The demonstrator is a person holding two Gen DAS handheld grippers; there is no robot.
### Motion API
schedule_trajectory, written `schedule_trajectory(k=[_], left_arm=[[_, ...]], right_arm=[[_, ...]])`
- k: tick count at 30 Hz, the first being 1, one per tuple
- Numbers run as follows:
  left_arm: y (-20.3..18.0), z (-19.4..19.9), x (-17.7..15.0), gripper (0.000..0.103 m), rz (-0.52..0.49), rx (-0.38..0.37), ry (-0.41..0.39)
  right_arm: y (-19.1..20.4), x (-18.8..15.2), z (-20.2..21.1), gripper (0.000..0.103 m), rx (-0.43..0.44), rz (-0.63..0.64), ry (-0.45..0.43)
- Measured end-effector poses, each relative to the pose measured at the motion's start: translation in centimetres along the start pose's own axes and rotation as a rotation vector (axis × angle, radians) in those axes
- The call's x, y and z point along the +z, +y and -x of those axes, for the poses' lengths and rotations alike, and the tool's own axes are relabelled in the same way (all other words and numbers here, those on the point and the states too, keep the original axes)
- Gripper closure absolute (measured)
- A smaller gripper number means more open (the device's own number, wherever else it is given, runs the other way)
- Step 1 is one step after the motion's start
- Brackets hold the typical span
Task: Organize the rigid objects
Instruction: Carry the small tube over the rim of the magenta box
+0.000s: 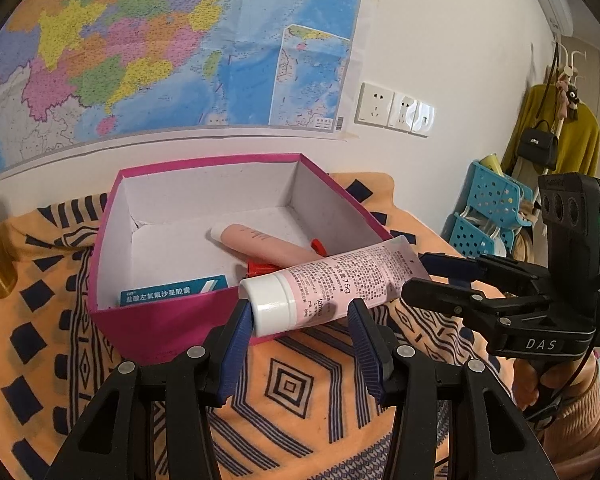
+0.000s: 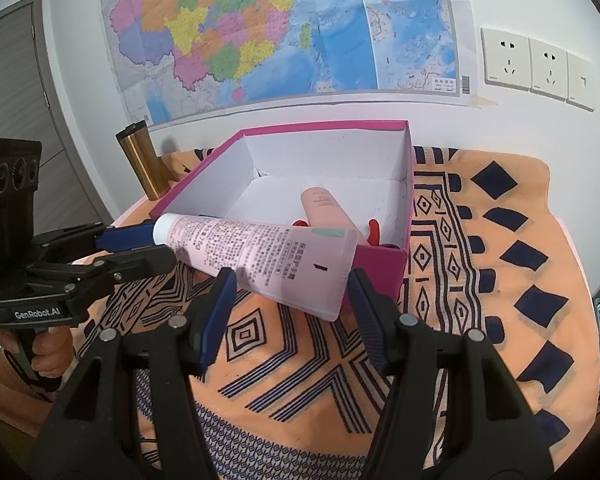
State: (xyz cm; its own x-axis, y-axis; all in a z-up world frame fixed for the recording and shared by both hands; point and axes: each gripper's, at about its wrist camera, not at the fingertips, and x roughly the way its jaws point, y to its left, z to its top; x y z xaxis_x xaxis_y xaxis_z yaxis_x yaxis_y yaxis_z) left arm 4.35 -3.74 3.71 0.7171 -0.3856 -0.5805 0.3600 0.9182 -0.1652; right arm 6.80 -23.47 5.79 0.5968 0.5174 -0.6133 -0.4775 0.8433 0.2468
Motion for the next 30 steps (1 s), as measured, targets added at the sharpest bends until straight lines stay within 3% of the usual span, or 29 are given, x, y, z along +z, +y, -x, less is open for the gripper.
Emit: schedule_trajectory(k=[30], left_arm=[[0.22,-0.27,0.68,0.054,0.007,0.003,-0.006]], right_arm=[[-0.29,0.60,-0.33,0.043,-0.002,0.009,-0.007]])
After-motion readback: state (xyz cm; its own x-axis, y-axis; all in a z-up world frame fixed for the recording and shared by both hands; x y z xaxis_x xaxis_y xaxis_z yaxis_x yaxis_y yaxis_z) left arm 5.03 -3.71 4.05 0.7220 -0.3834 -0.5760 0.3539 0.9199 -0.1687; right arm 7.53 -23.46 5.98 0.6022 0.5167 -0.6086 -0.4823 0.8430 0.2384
